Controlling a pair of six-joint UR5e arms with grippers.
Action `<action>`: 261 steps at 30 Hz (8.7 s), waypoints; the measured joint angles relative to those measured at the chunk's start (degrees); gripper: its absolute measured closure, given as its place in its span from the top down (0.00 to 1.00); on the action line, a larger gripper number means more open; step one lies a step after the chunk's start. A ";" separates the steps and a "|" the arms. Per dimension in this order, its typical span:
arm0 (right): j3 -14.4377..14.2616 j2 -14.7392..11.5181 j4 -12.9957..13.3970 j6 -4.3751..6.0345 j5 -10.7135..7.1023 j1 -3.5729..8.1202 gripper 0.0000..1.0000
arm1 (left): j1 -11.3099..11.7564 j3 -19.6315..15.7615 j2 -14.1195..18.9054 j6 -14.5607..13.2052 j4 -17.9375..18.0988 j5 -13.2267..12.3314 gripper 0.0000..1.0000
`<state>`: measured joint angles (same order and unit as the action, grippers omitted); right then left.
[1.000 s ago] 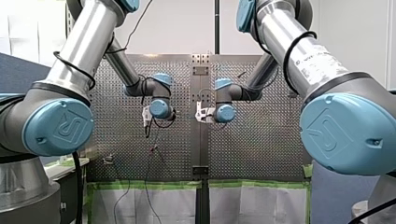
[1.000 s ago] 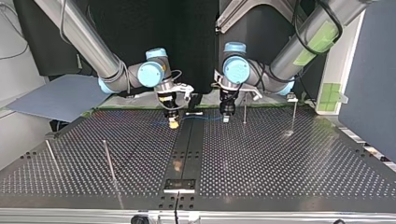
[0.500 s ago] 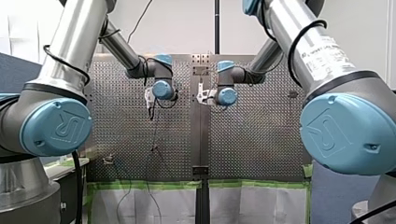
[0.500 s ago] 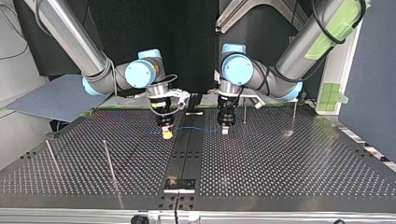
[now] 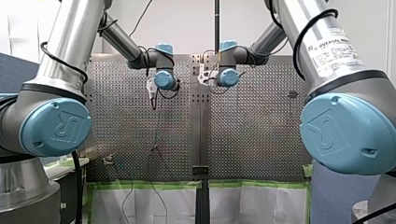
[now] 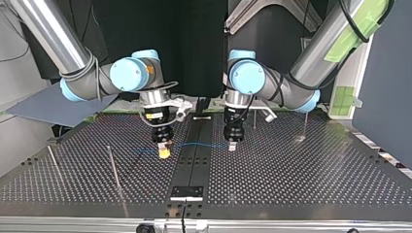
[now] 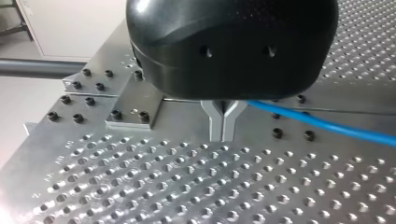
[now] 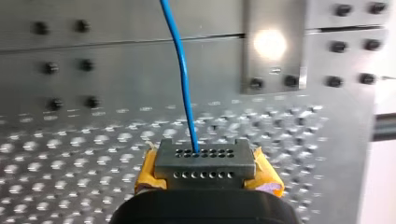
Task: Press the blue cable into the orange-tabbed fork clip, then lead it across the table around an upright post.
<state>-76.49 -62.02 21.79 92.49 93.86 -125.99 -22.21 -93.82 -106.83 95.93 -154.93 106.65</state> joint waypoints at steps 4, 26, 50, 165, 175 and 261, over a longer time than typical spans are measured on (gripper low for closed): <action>0.47 -1.96 -0.47 0.18 -0.01 0.16 0.00 | -0.27 1.89 0.02 -0.02 -1.54 0.00 0.00; 1.38 -9.56 -4.70 0.50 0.69 3.19 0.00 | -2.41 11.93 0.02 0.09 -5.84 1.11 0.00; 1.38 -10.73 -7.07 0.87 0.81 8.47 0.00 | -5.79 20.92 -0.41 0.39 -11.32 -1.59 0.00; -7.68 -1.88 -2.89 5.28 -6.08 24.34 0.00 | -14.91 43.85 -27.23 2.31 -19.60 -3.98 0.44; -10.34 0.49 0.23 5.14 -5.74 24.86 0.00 | -14.66 42.94 -27.23 2.15 -19.46 -2.80 0.95; -15.78 32.01 29.27 8.94 -3.92 37.69 0.00 | -14.03 42.07 -27.23 2.95 -20.83 -0.35 1.00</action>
<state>-92.27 -30.01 51.06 101.43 89.94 -88.30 -36.23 -51.74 -134.06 98.89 -175.76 106.30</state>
